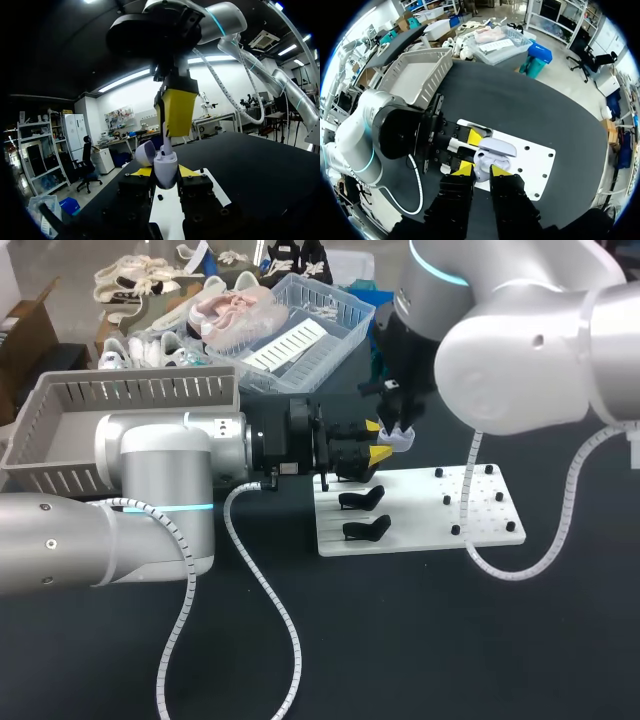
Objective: Pick up each earbud case from the left stands, insert the matching earbuds, close the lid, and place the case in the box.
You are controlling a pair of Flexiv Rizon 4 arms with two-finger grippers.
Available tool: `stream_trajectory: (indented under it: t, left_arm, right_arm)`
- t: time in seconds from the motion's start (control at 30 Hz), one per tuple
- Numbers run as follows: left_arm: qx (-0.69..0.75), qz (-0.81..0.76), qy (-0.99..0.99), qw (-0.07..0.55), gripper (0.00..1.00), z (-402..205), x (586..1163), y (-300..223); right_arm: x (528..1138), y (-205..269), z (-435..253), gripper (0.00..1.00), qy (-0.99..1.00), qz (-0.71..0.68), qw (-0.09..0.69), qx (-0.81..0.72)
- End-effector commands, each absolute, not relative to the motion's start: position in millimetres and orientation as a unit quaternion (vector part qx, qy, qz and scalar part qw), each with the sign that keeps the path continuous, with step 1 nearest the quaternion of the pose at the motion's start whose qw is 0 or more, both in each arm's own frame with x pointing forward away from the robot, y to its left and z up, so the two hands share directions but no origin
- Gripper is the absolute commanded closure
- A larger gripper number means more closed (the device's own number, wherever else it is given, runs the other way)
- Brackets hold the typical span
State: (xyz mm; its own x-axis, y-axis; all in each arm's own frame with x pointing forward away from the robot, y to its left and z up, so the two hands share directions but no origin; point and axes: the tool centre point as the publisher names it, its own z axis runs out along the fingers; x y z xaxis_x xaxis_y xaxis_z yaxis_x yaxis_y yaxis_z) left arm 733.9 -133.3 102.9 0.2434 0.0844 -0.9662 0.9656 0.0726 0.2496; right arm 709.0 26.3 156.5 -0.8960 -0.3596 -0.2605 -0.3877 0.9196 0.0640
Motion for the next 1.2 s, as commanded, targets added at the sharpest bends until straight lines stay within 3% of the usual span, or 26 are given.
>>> stream_trajectory:
  t: [0.03,1.2]
  left_arm:
    - [0.555,-0.393,0.473,0.560,1.00,102.5,734.0,-133.8]
    - [0.555,-0.393,0.473,0.560,1.00,102.5,734.0,-133.8]
  right_arm:
    - [710.7,27.2,155.6,1.00,0.973,0.055,0.121,-0.191]
    - [718.3,28.1,148.1,1.00,0.974,0.061,0.115,-0.187]
